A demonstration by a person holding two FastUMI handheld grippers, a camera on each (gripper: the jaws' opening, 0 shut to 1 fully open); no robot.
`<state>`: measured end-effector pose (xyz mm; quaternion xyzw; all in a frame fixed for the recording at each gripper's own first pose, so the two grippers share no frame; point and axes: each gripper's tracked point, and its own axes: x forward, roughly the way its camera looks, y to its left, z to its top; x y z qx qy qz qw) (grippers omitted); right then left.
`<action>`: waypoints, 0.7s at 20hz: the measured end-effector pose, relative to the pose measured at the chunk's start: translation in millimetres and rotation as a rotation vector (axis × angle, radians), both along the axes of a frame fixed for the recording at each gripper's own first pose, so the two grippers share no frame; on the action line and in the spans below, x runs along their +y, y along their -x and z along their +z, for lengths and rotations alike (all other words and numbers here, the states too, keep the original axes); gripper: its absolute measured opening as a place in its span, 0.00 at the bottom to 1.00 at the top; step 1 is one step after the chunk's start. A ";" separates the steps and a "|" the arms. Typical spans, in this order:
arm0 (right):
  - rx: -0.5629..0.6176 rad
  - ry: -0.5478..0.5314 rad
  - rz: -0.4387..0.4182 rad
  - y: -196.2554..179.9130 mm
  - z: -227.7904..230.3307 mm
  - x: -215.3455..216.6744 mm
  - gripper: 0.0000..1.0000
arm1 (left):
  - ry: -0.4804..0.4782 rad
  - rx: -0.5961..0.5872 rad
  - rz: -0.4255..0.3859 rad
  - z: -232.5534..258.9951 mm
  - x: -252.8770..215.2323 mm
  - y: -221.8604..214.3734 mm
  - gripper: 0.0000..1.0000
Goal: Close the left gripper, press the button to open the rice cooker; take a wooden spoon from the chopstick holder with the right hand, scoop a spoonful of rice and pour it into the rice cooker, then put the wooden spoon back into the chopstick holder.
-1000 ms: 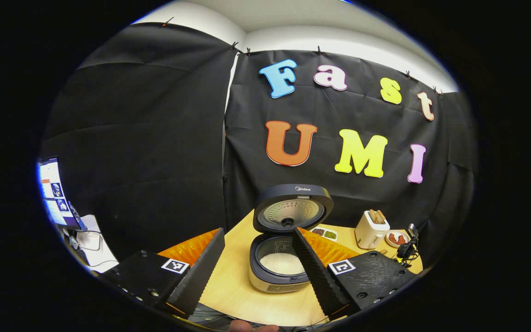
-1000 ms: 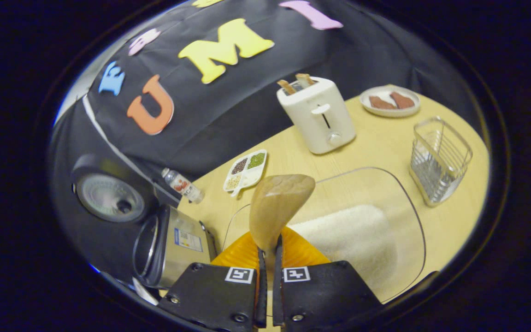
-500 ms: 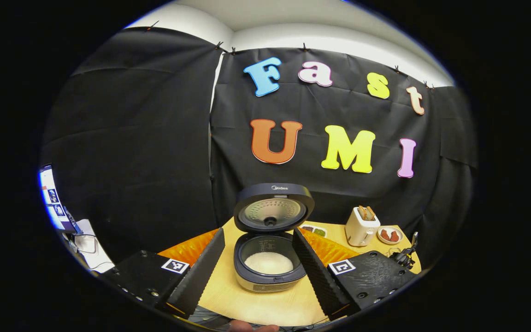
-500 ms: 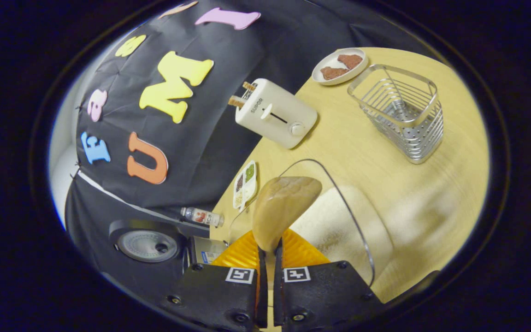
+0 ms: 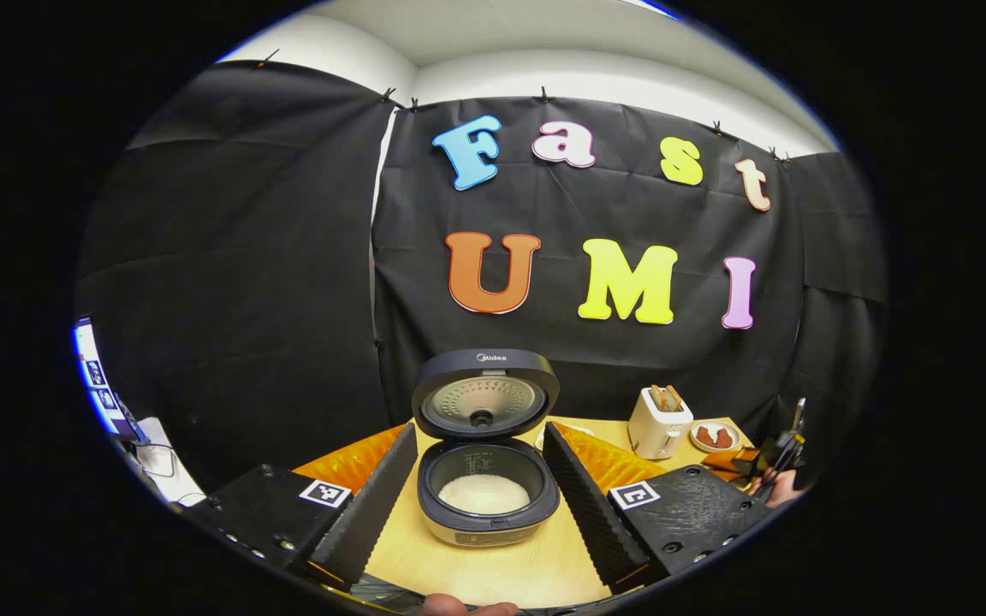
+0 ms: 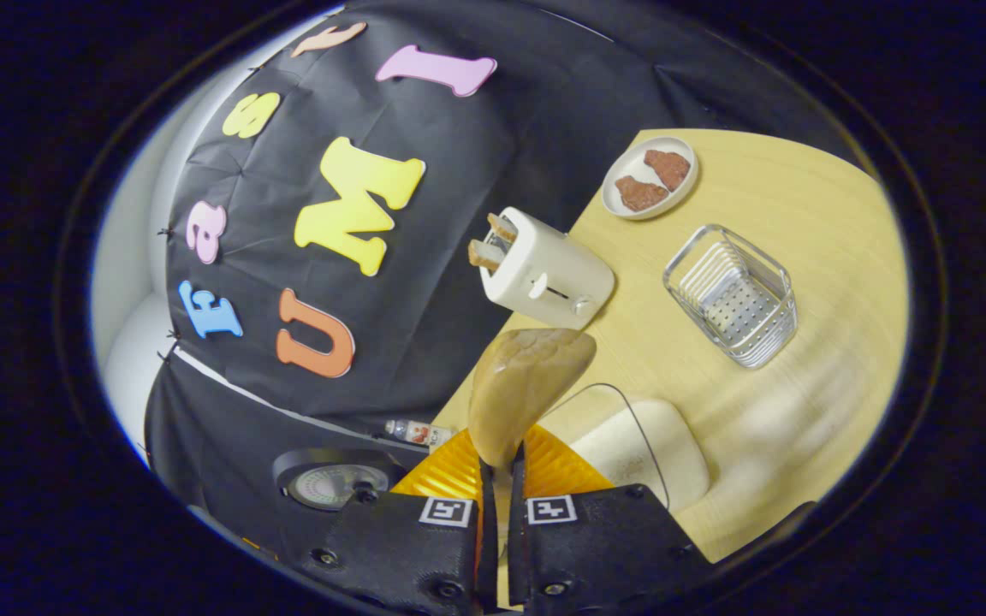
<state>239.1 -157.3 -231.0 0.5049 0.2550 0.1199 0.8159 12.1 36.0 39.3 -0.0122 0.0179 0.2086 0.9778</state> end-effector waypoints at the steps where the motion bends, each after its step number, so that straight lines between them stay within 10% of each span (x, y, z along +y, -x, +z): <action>1: -0.018 -0.004 0.003 1.5 15.2 0.7 0.10 | 0.002 -0.011 0.006 1.3 0.9 2.9 0.94; 14: -0.156 -0.033 0.250 14.7 133.6 202.5 0.10 | -0.054 -0.048 0.021 1.0 49.8 53.1 0.94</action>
